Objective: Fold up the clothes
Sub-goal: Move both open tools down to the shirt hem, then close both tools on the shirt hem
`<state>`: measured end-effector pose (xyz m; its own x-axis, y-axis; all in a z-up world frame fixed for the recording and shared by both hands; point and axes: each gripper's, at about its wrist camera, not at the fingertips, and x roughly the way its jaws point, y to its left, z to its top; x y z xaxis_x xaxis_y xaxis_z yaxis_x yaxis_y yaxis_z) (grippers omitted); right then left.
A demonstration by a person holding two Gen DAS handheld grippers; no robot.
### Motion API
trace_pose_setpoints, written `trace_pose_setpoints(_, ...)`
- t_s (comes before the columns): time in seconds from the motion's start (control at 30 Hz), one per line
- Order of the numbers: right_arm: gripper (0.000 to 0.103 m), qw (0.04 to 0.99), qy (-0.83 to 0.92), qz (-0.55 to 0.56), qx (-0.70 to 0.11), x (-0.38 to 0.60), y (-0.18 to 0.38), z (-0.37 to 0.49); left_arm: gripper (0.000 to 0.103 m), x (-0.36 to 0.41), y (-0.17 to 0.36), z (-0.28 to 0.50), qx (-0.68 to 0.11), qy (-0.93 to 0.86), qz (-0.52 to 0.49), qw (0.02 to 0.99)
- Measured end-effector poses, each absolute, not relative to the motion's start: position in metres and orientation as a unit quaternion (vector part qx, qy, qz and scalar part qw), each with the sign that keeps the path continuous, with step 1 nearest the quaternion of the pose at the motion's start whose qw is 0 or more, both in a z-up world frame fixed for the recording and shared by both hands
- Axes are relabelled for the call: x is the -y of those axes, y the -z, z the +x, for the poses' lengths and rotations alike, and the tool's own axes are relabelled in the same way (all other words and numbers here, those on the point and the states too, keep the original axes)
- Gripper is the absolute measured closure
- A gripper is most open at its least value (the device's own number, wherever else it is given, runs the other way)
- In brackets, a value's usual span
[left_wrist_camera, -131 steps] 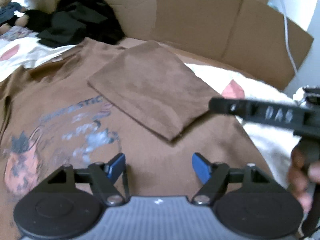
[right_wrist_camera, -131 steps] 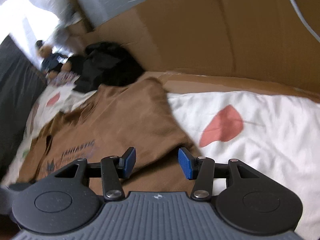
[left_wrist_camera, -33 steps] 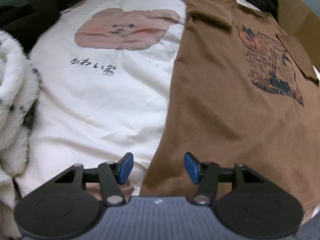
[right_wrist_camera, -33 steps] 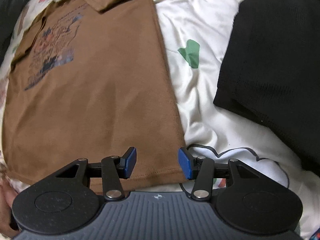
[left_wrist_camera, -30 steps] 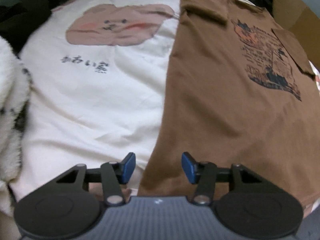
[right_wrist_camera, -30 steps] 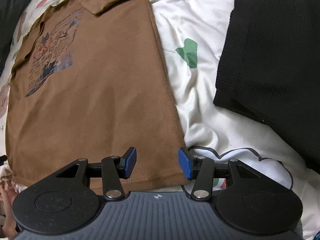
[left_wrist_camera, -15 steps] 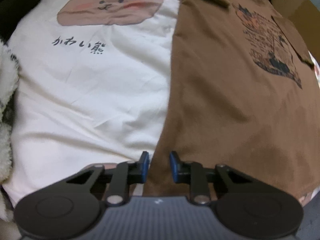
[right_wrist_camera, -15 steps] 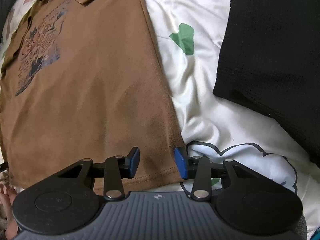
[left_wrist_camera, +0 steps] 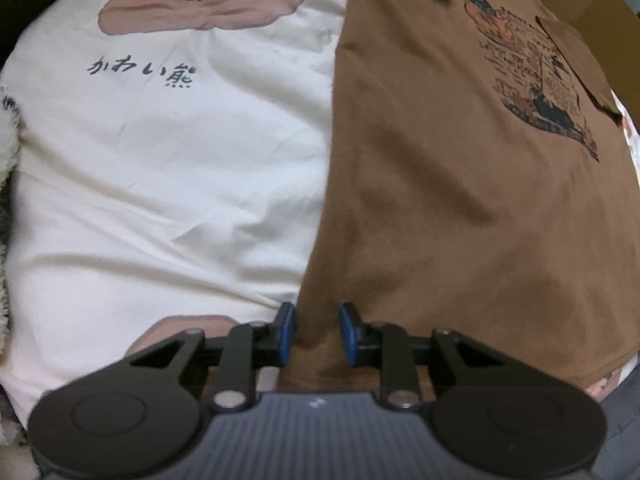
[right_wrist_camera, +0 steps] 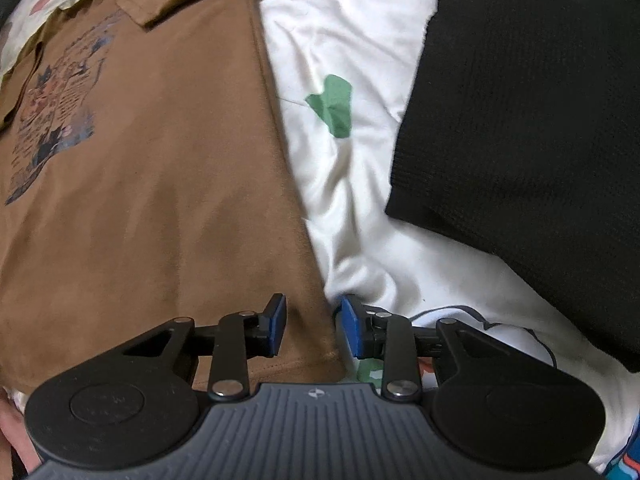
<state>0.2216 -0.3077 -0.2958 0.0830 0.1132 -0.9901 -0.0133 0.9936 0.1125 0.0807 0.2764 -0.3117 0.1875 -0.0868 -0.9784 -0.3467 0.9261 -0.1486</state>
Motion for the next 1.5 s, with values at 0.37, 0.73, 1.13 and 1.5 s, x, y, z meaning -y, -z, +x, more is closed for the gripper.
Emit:
trace_pose_setpoints(0.37,0.069,0.699,-0.040,0.050,-0.713,0.307,0.308,0.227,0.077,-0.284,0.309,0.075,-0.637,-0.080,-0.189,0.743)
trace_pose_setpoints(0.73,0.069,0.703,-0.051,0.065,-0.706,0.311,0.299,0.223,0.077,-0.276,0.305,0.076,-0.649,-0.072,-0.155,0.741)
trace_pose_setpoints(1.13,0.073,0.697,-0.061,0.063,-0.712,0.310,0.290,0.225,0.030,-0.249,0.304,0.078,-0.643,-0.038,-0.143,0.752)
trace_pose_setpoints(1.5,0.091,0.691,-0.075,0.124,-0.708,0.328,0.279,0.227,0.088,-0.275,0.295,0.065,-0.636,-0.107,-0.207,0.735)
